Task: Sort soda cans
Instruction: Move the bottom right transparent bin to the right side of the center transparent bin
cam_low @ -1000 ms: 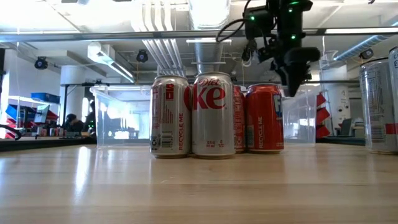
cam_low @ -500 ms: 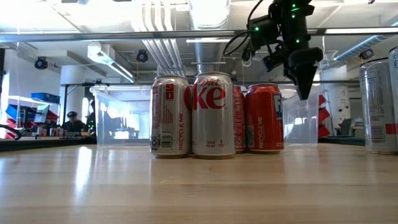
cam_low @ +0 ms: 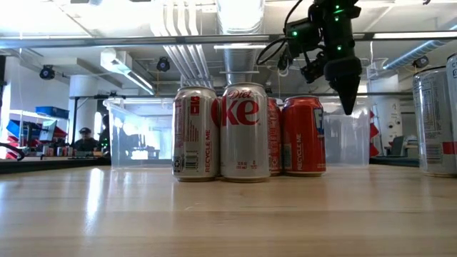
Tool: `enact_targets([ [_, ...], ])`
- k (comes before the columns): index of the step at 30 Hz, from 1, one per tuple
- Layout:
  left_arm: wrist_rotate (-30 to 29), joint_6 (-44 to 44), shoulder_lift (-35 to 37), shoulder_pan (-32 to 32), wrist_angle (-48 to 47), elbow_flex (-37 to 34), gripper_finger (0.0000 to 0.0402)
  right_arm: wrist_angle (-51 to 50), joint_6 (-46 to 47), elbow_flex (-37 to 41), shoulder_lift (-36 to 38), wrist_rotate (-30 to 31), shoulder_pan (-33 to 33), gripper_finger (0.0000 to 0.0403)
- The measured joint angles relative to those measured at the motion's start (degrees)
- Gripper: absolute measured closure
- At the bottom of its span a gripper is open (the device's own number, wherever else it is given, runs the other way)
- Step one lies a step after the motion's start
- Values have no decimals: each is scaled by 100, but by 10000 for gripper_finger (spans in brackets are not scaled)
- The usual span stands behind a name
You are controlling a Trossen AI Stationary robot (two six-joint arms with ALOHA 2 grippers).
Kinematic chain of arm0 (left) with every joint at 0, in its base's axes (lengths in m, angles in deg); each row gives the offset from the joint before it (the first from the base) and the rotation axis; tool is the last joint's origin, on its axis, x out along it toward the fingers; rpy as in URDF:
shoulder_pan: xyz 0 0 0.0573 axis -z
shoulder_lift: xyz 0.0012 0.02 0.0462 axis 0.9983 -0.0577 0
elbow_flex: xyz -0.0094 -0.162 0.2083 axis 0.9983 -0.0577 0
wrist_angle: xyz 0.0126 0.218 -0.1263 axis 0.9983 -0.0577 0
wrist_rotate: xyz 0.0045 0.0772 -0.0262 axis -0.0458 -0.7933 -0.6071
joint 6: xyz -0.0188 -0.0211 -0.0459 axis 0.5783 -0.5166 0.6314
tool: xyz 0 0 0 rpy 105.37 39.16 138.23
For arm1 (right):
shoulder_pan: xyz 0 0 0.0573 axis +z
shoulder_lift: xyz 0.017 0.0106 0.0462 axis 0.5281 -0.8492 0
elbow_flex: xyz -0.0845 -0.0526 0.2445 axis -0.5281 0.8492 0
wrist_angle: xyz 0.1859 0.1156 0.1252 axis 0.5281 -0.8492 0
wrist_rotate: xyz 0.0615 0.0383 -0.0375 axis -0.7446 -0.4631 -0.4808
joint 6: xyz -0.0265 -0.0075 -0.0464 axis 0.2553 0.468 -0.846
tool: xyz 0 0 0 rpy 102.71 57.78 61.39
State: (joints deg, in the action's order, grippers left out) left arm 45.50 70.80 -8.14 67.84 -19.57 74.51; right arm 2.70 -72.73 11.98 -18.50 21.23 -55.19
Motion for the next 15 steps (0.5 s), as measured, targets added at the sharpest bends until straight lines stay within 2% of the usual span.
enact_targets([
  [15, 0, -53, 0, 0, -7, 0, 170, 2, -2181, 0, 0, 24, 2, 353],
])
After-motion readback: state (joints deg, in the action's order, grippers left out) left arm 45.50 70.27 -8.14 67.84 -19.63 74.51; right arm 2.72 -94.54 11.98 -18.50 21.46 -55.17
